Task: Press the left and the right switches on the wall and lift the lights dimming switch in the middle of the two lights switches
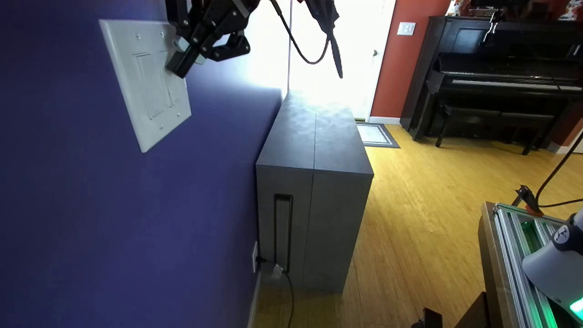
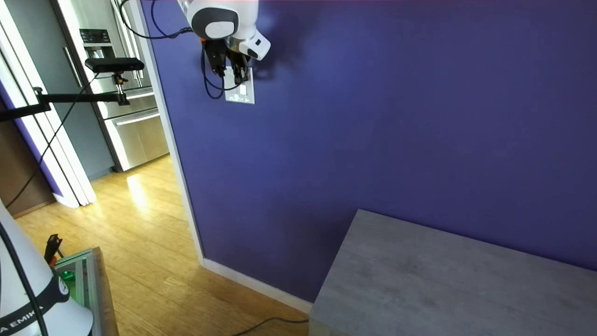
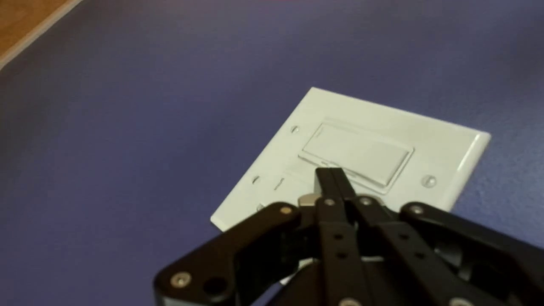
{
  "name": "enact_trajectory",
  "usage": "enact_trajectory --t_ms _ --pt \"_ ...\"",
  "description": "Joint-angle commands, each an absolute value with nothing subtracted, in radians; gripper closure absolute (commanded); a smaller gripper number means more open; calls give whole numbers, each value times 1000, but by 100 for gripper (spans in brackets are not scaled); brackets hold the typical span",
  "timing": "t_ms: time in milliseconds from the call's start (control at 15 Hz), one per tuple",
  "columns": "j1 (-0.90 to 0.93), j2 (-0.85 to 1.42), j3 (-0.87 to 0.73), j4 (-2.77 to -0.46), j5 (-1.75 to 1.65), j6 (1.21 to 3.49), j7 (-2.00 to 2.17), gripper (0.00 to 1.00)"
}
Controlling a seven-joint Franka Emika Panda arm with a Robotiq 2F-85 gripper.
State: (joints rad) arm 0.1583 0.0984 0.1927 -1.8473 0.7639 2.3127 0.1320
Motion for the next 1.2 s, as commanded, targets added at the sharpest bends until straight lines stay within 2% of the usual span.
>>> enact_trajectory --t_ms 0,467,1133 --pt "167 80 189 -1836 713 2170 197 100" --pt "174 17 191 -1841 682 2043 195 100" --pt "203 58 206 -1844 676 2239 220 100"
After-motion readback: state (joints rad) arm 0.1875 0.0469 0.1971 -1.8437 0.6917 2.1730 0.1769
